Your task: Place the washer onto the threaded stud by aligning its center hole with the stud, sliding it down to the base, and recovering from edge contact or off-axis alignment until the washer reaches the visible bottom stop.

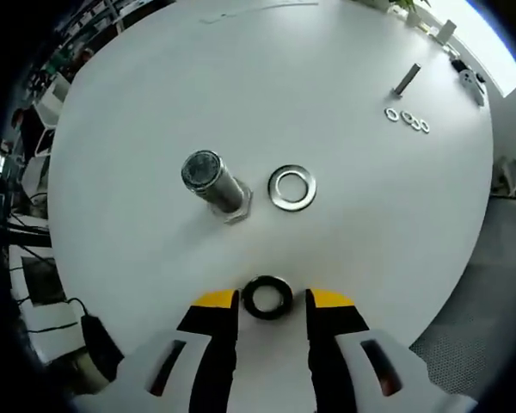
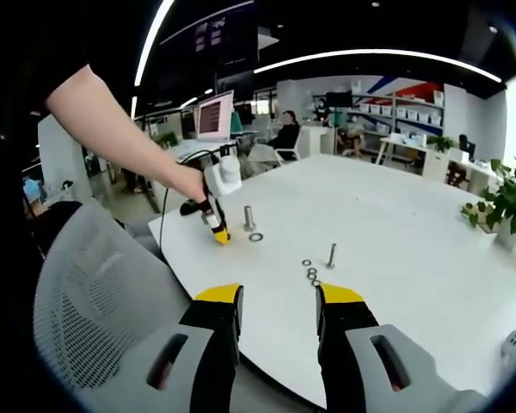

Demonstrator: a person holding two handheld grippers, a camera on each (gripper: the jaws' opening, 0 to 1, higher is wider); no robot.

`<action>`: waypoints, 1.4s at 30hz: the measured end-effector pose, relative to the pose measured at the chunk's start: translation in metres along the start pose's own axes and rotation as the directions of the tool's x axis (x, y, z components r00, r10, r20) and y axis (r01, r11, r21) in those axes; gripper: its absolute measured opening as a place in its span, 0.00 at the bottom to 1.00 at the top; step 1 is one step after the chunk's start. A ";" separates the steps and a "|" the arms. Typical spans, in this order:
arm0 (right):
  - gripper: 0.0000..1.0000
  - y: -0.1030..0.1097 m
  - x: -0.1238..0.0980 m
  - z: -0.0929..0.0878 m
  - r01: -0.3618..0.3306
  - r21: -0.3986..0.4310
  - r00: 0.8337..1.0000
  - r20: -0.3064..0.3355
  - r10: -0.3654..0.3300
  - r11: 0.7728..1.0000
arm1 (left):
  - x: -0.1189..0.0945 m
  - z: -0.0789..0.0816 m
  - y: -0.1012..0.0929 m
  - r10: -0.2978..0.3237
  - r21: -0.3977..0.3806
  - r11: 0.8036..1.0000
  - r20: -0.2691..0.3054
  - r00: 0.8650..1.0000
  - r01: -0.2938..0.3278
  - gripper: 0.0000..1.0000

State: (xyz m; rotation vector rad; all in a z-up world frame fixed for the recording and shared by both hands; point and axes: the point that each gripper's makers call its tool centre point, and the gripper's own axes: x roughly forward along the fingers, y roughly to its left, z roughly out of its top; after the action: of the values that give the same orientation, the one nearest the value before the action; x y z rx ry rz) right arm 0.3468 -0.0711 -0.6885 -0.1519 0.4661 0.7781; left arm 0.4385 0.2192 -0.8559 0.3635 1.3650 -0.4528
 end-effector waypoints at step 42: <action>0.36 0.000 0.000 -0.002 0.002 -0.008 1.000 -0.008 -0.002 1.000 | 0.001 -0.004 0.004 0.023 -0.008 1.000 0.011 1.000 -0.023 0.22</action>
State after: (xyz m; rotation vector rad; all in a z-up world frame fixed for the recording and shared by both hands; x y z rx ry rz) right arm 0.3461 -0.0713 -0.6902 -0.1629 0.4706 0.7777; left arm 0.4378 0.2244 -0.8578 0.3693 1.3502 -0.4303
